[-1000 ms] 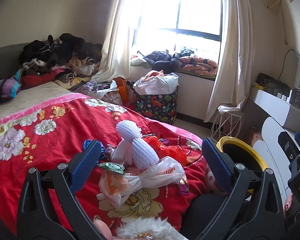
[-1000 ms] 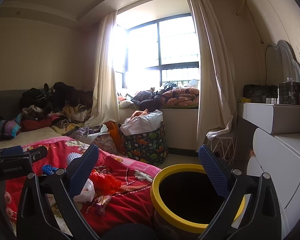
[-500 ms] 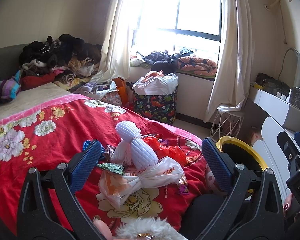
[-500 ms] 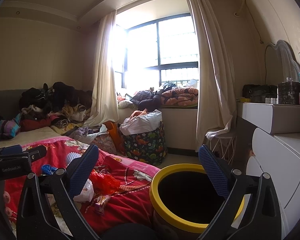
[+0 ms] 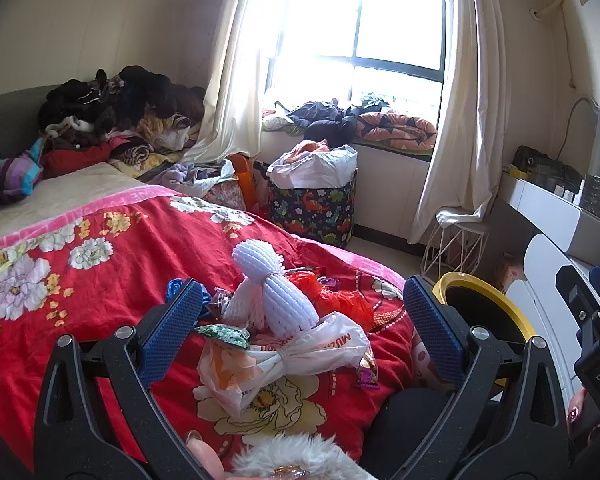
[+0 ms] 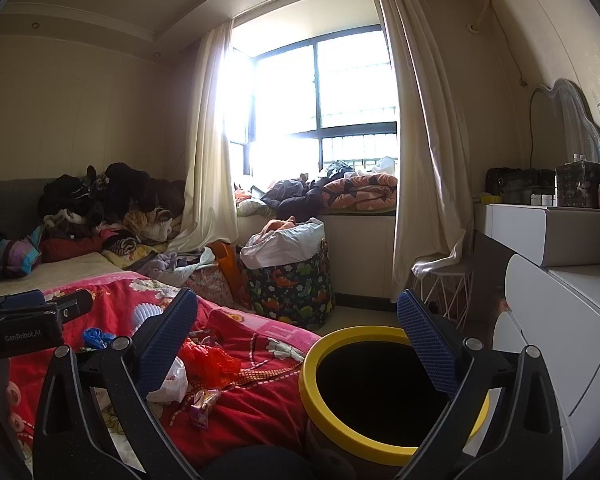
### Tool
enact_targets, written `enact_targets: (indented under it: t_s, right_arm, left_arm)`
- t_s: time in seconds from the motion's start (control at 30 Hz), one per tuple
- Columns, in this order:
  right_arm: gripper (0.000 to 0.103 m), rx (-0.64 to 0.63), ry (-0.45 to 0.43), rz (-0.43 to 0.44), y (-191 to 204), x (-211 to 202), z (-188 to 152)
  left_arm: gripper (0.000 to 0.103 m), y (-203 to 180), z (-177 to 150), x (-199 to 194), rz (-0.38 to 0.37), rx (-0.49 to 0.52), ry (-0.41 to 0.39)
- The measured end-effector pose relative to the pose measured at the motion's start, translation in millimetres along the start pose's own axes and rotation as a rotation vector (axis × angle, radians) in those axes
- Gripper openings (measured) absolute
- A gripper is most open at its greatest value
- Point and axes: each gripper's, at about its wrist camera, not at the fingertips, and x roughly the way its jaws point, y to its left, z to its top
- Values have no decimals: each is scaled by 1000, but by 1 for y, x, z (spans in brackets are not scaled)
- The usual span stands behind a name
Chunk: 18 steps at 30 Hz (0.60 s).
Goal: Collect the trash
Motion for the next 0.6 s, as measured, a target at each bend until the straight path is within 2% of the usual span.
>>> enact_targets:
  t_s: [0.3, 0.6]
  right_arm:
    - [97, -6, 14, 3, 1, 3, -3]
    - [97, -34, 81, 70, 14, 15, -4]
  left_arm:
    - [92, 0, 0, -1, -1, -4, 2]
    - [92, 8, 0, 1, 12, -49, 11]
